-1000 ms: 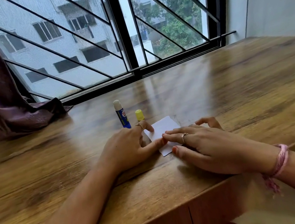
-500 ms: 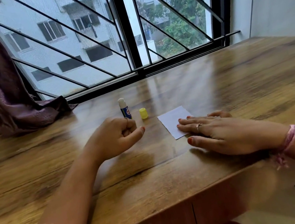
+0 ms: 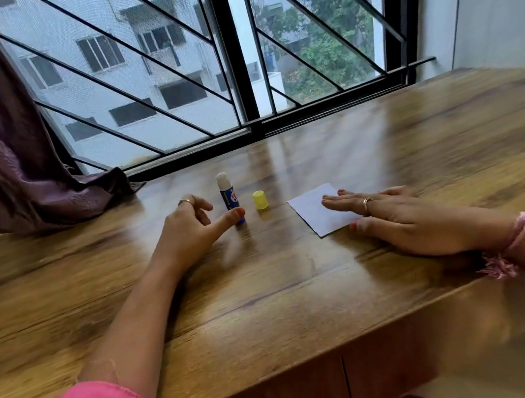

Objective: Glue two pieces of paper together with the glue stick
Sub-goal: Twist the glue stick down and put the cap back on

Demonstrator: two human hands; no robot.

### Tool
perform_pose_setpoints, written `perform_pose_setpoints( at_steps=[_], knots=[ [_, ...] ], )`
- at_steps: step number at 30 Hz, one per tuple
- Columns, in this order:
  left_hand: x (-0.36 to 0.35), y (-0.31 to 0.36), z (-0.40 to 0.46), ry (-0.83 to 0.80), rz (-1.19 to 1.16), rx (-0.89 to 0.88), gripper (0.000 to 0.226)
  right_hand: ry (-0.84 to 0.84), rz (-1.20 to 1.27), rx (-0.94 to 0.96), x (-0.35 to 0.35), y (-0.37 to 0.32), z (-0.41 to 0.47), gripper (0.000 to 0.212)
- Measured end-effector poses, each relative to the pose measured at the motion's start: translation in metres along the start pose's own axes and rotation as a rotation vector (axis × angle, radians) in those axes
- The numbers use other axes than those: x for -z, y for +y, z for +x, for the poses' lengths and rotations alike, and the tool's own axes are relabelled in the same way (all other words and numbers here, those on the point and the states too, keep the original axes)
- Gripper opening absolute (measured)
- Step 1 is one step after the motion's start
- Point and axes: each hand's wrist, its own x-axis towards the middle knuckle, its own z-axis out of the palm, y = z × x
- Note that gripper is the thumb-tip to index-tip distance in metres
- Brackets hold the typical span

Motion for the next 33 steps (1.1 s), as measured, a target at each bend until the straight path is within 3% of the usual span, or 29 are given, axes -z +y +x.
perform_pose_setpoints(
  at_steps=[6,12,15,19,24,27,31,33],
  knots=[
    [-0.014,0.007,0.002,0.046,-0.176,-0.006,0.082,0.151,0.052,0.07,-0.004,0.001,0.004,0.049],
    [-0.02,0.013,0.003,0.043,-0.249,-0.009,0.053,0.247,-0.011,0.216,-0.007,-0.013,0.004,0.039],
    [-0.021,0.015,0.003,0.074,-0.213,-0.038,0.037,0.217,-0.077,0.321,-0.01,-0.02,0.005,0.034],
    [-0.02,0.016,0.002,0.065,-0.334,-0.02,0.031,0.241,-0.124,0.411,-0.012,-0.028,0.008,0.03],
    [-0.013,0.032,-0.01,-0.121,-0.704,-0.041,0.033,0.299,0.21,0.208,-0.009,-0.046,0.021,0.038],
    [-0.011,0.034,-0.014,-0.283,-0.859,-0.08,0.033,0.101,0.552,0.03,-0.005,-0.056,0.036,0.045],
    [-0.008,0.036,-0.02,-0.436,-1.003,-0.094,0.036,-0.113,0.865,0.027,-0.003,-0.065,0.048,0.025],
    [-0.007,0.037,-0.022,-0.488,-1.03,-0.102,0.038,-0.177,0.989,0.033,-0.006,-0.066,0.049,0.026]
  ],
)
